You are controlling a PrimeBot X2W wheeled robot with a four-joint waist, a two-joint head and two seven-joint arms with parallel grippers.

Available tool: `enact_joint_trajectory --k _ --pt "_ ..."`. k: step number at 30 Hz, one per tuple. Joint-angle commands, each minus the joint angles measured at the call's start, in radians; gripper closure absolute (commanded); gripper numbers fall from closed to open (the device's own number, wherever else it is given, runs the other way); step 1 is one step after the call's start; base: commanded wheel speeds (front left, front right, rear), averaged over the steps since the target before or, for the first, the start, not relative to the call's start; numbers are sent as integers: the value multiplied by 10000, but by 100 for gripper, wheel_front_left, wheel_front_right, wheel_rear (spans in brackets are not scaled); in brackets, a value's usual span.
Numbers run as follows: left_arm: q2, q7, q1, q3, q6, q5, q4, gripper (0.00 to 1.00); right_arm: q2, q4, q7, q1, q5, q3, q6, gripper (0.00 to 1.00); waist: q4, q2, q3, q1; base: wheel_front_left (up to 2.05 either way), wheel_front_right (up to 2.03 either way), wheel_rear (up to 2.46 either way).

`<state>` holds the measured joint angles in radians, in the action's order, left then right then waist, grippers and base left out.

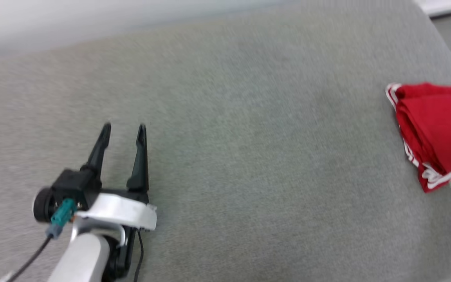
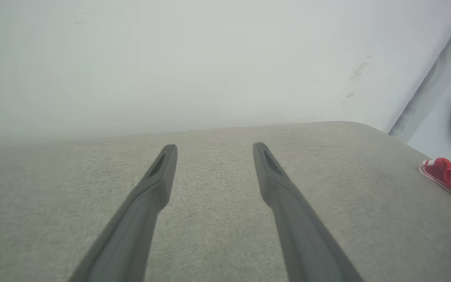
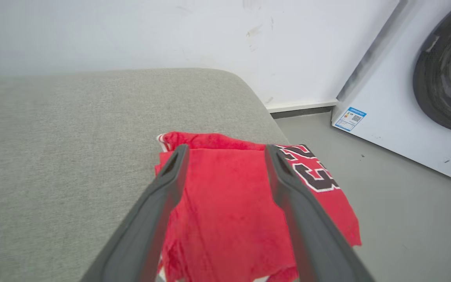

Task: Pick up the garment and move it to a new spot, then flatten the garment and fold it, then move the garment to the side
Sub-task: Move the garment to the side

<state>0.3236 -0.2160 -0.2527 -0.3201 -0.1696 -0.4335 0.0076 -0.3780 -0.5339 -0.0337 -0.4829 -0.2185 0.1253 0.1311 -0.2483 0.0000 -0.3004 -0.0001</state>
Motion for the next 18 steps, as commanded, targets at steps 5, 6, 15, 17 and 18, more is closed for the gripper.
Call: enact_joint_trajectory --k 5,6,15,17,18 --pt "-132 -165 735 105 -109 -283 321 0 677 1463 234 1110 -127 -505 -8 0 938 0 1166 1 0 0 0" --pt "-114 -177 828 125 -118 -282 389 0 739 1710 235 1269 -126 -562 -8 0 1048 0 1283 1 0 0 0" --pt "51 -282 1495 370 -333 -358 684 0 1501 3755 269 2696 -129 -1128 -8 0 1913 0 2078 1 0 0 0" --pt "106 -309 1639 428 -376 -348 720 0 1651 4131 294 2994 -75 -1179 -8 0 2029 0 2248 1 0 0 0" --pt "131 -323 1706 438 -388 -341 731 0 1731 4308 289 3147 -59 -1155 -8 0 2070 0 2330 1 0 0 0"
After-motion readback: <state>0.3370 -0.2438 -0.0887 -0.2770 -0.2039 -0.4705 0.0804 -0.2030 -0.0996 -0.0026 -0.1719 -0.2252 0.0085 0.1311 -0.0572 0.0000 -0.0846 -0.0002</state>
